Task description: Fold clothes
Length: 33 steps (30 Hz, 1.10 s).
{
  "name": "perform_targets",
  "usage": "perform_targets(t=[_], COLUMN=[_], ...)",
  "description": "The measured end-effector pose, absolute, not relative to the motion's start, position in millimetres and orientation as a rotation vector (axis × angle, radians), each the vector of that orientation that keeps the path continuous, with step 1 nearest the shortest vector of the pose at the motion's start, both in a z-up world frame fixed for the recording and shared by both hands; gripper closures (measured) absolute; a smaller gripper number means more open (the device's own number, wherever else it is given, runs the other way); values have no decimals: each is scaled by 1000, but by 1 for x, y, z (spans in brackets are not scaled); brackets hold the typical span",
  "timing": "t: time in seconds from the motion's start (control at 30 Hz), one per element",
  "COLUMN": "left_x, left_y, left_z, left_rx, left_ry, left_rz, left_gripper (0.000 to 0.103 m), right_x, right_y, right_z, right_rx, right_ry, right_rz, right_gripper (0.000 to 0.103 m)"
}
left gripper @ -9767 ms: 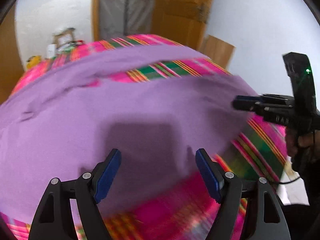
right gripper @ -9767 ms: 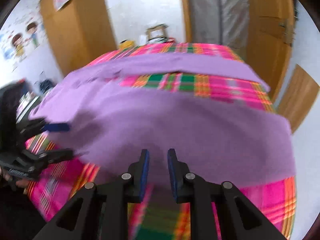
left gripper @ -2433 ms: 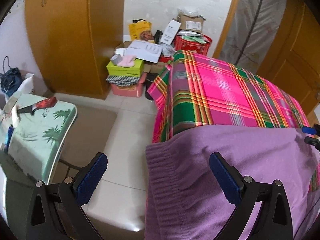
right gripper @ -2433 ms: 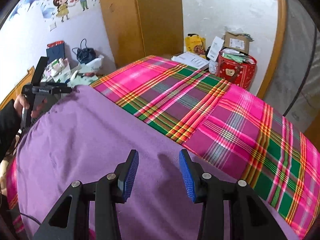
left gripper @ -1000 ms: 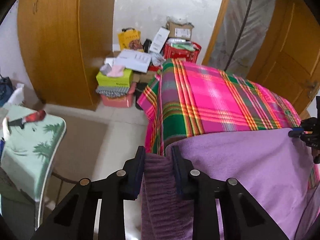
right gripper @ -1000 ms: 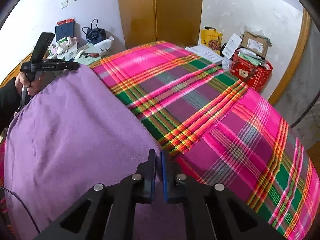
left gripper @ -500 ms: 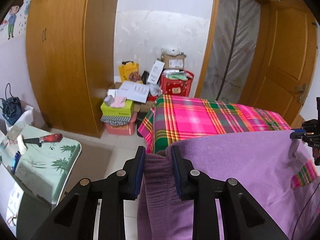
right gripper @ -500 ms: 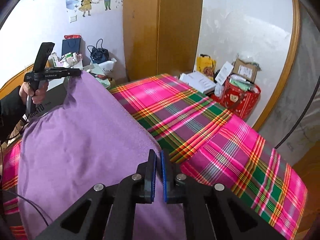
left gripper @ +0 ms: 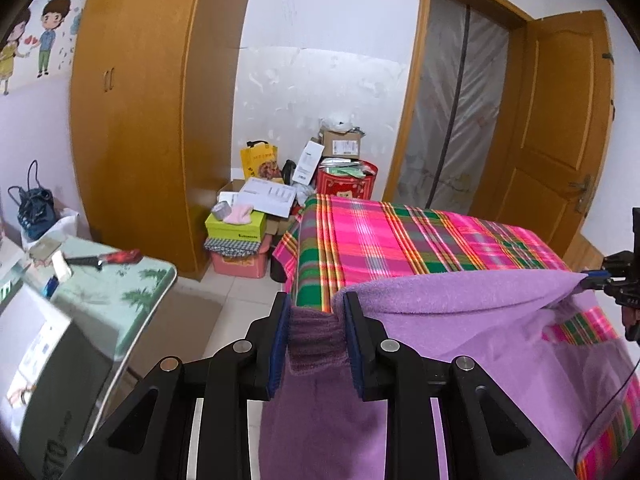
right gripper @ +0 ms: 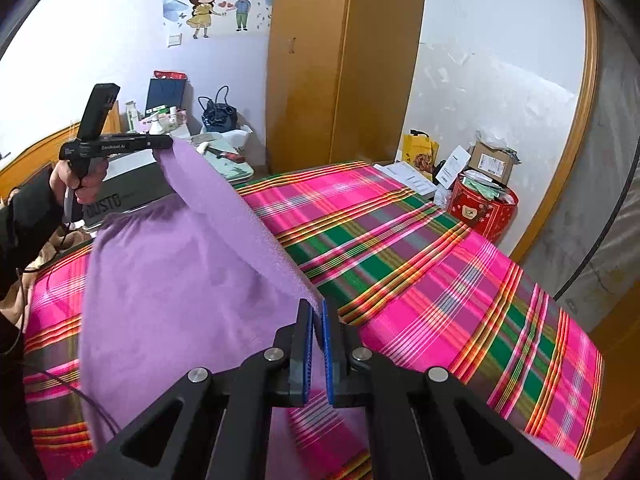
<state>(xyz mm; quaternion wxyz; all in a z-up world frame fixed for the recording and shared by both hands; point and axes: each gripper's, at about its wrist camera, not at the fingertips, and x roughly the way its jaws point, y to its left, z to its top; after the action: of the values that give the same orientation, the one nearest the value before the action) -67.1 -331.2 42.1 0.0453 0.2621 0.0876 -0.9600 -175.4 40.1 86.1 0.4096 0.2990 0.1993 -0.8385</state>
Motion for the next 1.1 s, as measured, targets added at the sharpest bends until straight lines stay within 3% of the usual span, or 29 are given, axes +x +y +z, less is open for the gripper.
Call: perform_targets(t=[0.5,0.87,0.97,1.1], left_x=[26,66,75,70], left_y=[-307,-293,-292,-284], left_z=[-10,-7,-8,-11], left_rx=[909,956,952,948], left_ry=[403,473,600,863], left_rz=[-2872,-2830,-2806,-2804], left_gripper=[75,71,68,45], right_x=[-89,-63,-59,-66], right_y=[56,76,85,103], right_z=[26,10,8,3], right_rx=[888,1025,1073,1146], right_ry=[439,250,146,-149], right_rz=[-2044,-2058,-2062,-2064], right_gripper=[98,86,76,70])
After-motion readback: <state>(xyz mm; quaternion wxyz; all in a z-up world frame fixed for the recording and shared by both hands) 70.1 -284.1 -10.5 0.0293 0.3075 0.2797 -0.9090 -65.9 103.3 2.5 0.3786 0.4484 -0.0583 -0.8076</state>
